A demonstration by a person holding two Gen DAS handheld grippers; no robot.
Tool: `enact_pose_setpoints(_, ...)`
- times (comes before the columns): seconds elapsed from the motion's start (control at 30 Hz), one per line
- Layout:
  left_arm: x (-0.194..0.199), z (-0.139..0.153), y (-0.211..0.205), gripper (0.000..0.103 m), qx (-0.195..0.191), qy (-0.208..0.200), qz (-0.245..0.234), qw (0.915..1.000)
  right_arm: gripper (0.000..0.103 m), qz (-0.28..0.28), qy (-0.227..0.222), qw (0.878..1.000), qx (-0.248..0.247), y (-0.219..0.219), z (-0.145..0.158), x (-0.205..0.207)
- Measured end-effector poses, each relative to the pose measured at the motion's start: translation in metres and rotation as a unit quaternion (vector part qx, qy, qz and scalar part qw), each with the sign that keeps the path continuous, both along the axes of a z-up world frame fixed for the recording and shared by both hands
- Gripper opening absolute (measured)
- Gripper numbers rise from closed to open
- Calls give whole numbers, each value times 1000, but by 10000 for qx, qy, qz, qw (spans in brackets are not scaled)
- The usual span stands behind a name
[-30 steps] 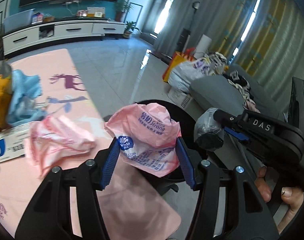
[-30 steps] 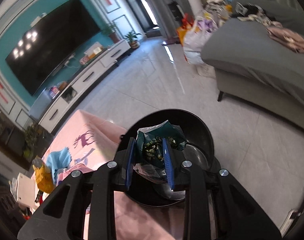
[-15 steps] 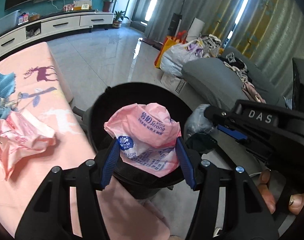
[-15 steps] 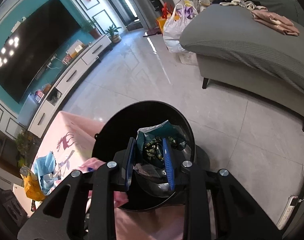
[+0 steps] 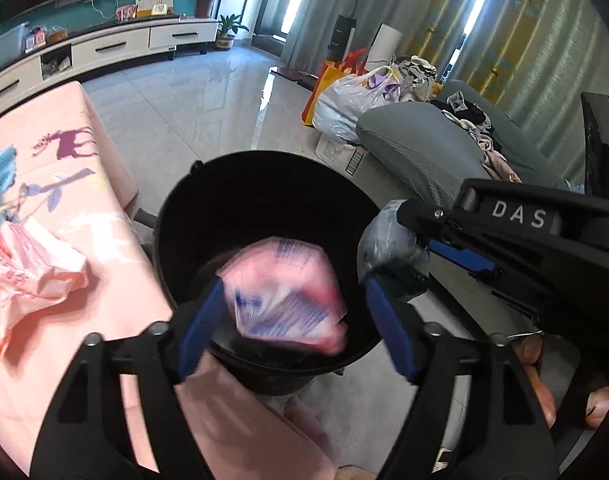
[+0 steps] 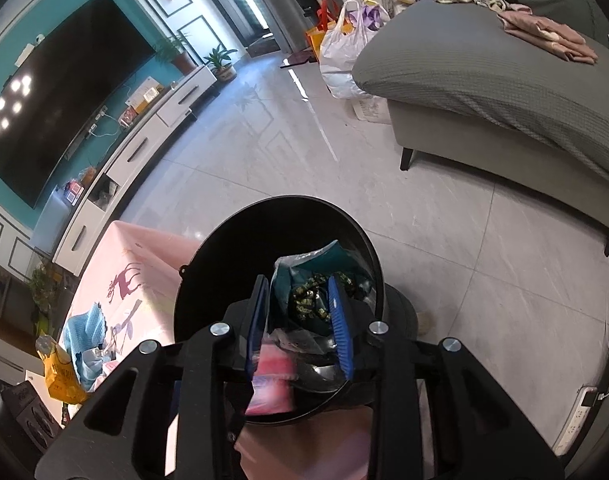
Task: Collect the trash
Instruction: 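Open both tools to drop the bags into the bin, then grasp the pink printed bag with the right tool while the left tool grasps the clear plastic bag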
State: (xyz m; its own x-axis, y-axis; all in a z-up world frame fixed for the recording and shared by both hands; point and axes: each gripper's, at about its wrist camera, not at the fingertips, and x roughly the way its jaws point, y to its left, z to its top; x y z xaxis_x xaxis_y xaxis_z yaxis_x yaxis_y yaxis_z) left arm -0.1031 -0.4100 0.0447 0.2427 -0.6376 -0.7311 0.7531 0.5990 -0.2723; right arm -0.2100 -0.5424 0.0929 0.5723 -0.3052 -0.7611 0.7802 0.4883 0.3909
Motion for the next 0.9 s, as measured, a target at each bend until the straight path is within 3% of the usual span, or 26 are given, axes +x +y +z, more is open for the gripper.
enact_pose_setpoints(0.07,0,5,6,93,1,-122,77,9999,46,7,-46,10000,-57,3,3,-1)
enact_pose_setpoints(0.27,6,29,46,100,-257,-305,334,9986,75,159,-275,9989,-355,21,25,4)
enact_pose_setpoints(0.53,31,55,154,100,-385,-449,1305,9897,97,950,-604,9899,-863,82,63,38)
enact_pose_setpoints(0.7,53,57,241,100,-152,-601,2205,9734,99,1878,-658,9725,-1214,138,79,74)
enact_pose_setpoints(0.8,70,56,301,100,13,-703,2791,9577,100,2323,-697,9621,-1246,168,81,96)
enact_pose_setpoints(0.9,92,53,357,100,169,-752,3424,9364,100,2655,-668,9552,-1126,191,75,117)
